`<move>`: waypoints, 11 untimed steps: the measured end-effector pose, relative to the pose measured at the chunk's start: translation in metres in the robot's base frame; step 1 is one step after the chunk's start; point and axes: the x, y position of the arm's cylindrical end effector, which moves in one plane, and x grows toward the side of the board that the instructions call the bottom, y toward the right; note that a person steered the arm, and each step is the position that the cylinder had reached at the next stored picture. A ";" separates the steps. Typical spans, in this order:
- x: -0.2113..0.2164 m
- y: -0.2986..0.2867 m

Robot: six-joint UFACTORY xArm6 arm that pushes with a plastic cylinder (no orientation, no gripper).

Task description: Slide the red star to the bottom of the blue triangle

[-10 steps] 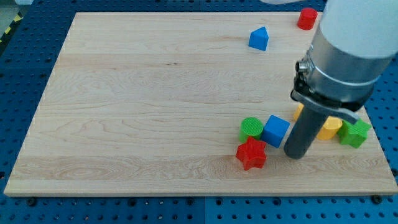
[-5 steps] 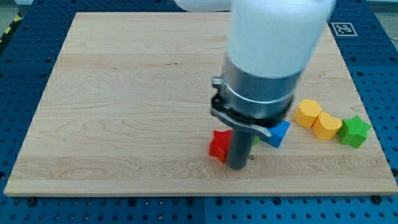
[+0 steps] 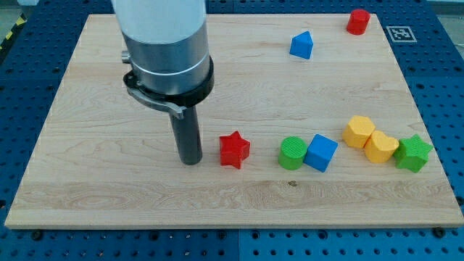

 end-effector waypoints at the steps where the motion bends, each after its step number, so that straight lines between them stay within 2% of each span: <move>1: 0.009 0.008; 2: 0.029 0.016; 3: 0.028 0.044; 5: 0.001 0.056; 8: -0.072 0.069; 11: -0.166 0.091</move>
